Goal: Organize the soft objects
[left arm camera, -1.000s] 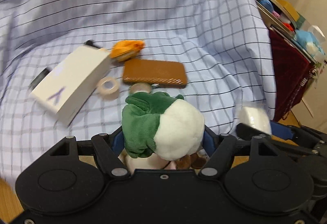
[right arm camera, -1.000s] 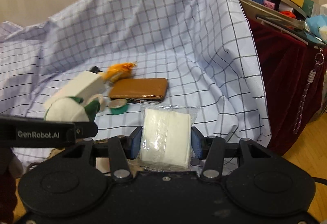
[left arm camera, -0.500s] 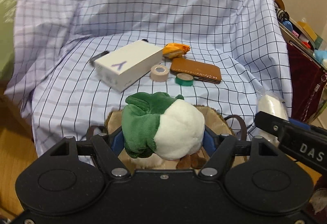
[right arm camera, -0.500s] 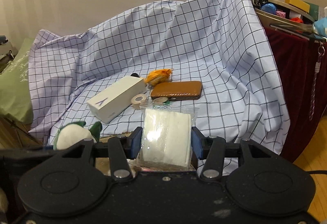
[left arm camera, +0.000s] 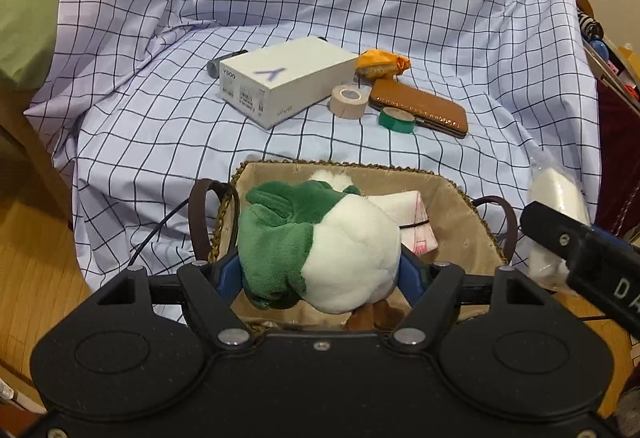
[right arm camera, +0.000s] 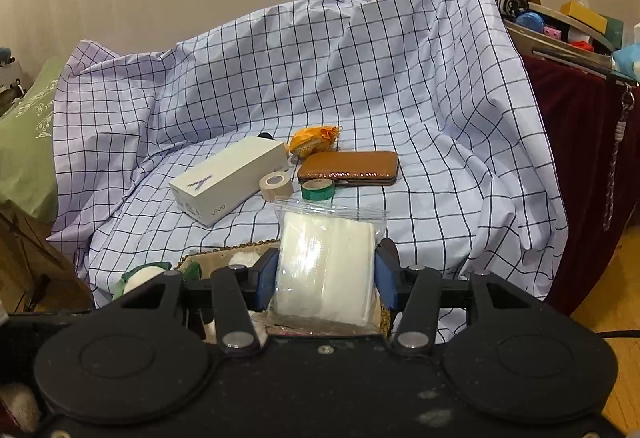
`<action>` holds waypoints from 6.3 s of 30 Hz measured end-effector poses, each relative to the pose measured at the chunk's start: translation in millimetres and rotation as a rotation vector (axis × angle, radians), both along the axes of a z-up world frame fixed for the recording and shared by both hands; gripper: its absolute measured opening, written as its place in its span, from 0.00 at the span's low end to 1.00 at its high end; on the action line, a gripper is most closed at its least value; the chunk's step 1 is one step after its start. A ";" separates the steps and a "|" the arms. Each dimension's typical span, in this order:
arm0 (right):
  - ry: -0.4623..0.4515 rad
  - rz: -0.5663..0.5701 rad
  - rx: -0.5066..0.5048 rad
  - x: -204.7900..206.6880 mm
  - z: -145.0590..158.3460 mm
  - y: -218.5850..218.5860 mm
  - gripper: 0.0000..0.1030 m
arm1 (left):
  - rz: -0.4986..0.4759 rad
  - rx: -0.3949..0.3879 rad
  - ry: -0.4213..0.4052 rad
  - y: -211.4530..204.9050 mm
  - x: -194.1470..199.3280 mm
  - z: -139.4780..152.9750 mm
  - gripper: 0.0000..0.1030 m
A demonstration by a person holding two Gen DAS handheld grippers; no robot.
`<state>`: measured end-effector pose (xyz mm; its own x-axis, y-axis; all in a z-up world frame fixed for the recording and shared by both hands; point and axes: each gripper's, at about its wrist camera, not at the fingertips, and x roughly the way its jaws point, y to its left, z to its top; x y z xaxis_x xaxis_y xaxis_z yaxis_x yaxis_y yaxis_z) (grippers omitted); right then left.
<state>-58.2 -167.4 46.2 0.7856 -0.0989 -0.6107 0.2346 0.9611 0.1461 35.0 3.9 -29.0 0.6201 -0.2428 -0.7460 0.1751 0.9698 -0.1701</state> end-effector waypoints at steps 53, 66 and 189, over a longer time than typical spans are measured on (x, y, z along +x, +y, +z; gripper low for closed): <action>0.087 0.016 0.031 22.2 -20.6 -5.2 0.65 | 0.065 0.062 -0.011 4.5 -6.7 -2.1 0.87; 0.102 0.008 0.027 24.0 -22.3 -5.6 0.70 | 0.069 0.068 -0.007 6.0 -6.0 -3.3 0.89; 0.339 0.008 -0.001 257.3 24.8 -76.2 0.91 | 0.068 0.127 0.176 9.1 180.8 52.0 0.96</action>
<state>199.1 -243.6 71.0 0.5385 -0.0940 -0.8374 0.2618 0.9632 0.0602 215.8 13.0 23.0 0.4893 -0.1023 -0.8661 0.0870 0.9939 -0.0682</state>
